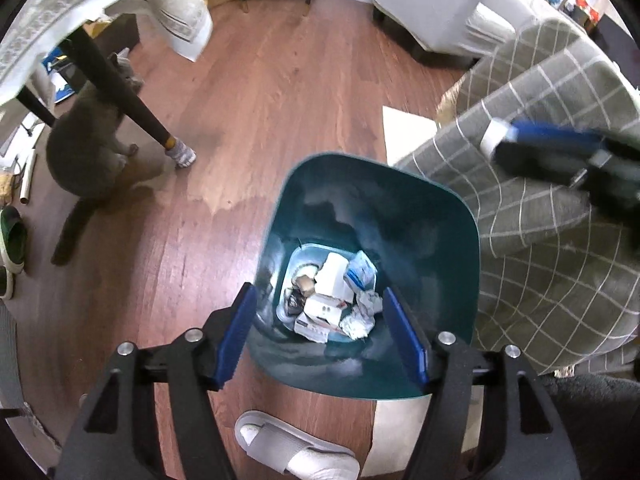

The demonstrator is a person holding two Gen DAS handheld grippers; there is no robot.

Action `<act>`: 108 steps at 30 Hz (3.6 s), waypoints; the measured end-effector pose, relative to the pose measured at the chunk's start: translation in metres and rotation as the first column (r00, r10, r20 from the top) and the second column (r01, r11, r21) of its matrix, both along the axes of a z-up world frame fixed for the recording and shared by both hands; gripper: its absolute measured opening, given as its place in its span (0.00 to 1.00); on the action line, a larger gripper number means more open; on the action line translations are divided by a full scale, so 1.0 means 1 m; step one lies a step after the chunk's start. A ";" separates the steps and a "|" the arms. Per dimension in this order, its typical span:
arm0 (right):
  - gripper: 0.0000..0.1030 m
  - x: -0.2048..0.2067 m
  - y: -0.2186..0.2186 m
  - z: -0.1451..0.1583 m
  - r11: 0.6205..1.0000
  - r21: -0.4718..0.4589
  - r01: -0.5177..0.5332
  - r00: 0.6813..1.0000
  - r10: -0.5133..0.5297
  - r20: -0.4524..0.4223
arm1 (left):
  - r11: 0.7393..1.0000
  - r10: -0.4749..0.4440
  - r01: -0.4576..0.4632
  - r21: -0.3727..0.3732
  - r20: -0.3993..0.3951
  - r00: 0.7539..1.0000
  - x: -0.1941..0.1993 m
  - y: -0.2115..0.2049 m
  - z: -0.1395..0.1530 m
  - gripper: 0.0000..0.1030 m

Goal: Collect trash

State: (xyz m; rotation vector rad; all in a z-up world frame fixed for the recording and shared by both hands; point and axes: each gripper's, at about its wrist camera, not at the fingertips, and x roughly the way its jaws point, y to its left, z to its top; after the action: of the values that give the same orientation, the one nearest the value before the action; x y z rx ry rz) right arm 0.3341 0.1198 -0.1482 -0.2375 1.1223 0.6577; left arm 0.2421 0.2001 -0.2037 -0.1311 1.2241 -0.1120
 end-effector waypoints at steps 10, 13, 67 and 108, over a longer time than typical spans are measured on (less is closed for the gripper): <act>0.29 0.007 0.013 -0.046 0.998 -0.054 0.016 0.996 -0.021 -0.089 | 0.997 0.073 -0.074 0.004 0.122 0.990 -0.007 0.024 0.039 0.66; 0.30 0.006 0.016 -0.061 0.998 -0.068 0.012 0.992 -0.020 -0.121 | 0.996 0.090 -0.090 -0.006 0.155 0.984 -0.010 0.032 0.051 0.64; 0.47 -0.025 0.000 0.058 0.999 -0.007 -0.045 0.975 0.045 0.216 | 0.981 0.125 -0.187 0.057 0.555 0.822 -0.035 0.005 0.207 0.83; 0.96 -0.223 -0.306 0.179 0.886 0.226 0.405 0.701 -0.460 0.545 | 0.972 0.035 -0.183 0.148 0.678 0.734 -0.183 -0.136 0.219 0.96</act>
State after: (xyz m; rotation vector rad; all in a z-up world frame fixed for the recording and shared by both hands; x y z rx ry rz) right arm 0.1107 -0.1863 0.0311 -0.0769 0.5058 0.1728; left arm 0.0595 0.0642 0.0154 0.0245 0.4836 0.0735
